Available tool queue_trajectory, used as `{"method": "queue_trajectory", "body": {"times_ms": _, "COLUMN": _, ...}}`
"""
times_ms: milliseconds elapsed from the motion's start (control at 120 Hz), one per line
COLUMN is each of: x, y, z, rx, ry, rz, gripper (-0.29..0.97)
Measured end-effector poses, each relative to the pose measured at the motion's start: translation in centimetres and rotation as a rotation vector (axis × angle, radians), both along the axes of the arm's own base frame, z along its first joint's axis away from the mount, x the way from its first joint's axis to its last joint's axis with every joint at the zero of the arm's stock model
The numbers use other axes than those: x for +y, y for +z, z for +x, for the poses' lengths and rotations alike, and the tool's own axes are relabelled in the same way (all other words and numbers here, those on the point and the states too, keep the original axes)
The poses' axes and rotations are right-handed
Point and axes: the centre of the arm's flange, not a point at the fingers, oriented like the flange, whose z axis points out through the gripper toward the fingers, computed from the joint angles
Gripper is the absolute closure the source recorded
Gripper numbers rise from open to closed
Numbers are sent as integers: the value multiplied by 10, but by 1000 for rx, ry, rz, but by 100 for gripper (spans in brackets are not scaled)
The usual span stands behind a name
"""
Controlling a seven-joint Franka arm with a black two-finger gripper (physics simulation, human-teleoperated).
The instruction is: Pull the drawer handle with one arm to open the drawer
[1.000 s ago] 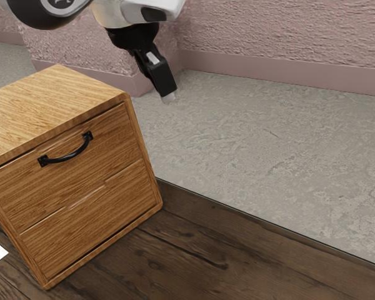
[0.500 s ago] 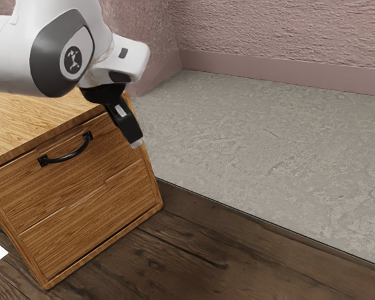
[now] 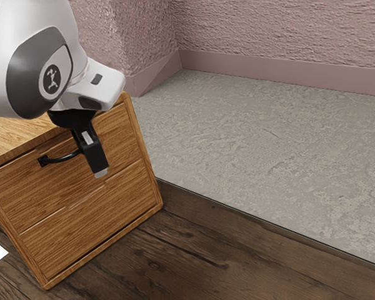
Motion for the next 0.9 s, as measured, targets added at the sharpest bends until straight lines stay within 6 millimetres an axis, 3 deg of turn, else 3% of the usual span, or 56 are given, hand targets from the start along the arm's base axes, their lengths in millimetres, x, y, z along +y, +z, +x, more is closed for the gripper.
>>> {"method": "queue_trajectory", "body": {"times_ms": 483, "x": 14, "y": -14, "z": -7, "rx": 67, "ry": 131, "rz": 39, "gripper": 0}}
{"method": "queue_trajectory", "body": {"times_ms": 900, "x": 33, "y": -21, "z": 0, "rx": 69, "ry": 190, "rz": 59, "gripper": 0}}
